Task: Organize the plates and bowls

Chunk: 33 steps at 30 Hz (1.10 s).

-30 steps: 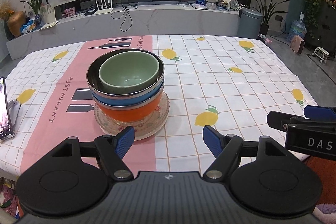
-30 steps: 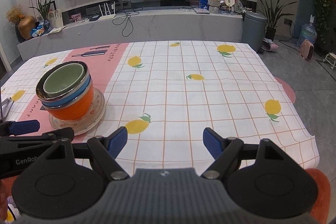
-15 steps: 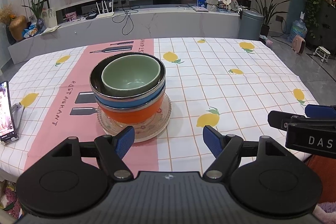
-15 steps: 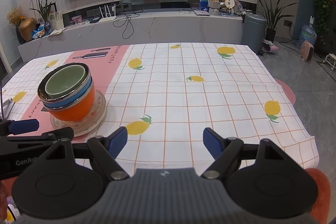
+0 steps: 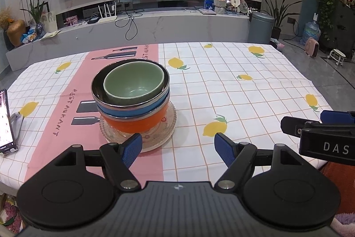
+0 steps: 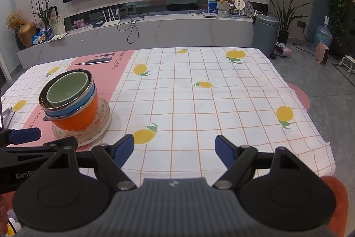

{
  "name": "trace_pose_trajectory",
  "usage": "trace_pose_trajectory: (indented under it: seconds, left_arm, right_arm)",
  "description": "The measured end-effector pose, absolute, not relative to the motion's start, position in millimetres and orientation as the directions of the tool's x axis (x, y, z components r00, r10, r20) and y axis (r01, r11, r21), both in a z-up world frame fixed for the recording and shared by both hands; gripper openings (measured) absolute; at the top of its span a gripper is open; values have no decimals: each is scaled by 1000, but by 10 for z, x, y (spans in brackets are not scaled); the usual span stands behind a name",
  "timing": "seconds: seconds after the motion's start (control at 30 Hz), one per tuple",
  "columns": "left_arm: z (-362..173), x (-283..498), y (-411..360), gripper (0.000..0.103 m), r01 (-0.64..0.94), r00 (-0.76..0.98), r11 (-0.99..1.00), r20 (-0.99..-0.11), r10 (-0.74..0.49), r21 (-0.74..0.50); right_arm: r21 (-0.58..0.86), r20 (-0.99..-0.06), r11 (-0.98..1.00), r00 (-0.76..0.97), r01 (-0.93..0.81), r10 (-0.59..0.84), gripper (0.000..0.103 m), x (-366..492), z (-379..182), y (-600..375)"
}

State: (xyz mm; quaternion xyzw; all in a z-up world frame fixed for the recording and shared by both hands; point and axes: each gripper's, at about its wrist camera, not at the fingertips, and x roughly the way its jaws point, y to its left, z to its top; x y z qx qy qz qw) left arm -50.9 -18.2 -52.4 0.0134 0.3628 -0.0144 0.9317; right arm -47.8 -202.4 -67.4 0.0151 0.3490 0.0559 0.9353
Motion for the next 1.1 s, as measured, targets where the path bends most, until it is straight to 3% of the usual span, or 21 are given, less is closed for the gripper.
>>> trace_pose_trajectory:
  seconds: [1.1]
  left_arm:
    - [-510, -506, -146, 87, 45, 738, 999, -674, -19, 20]
  right_arm:
    - [60, -665, 993, 738, -98, 113, 81, -446, -702, -1989]
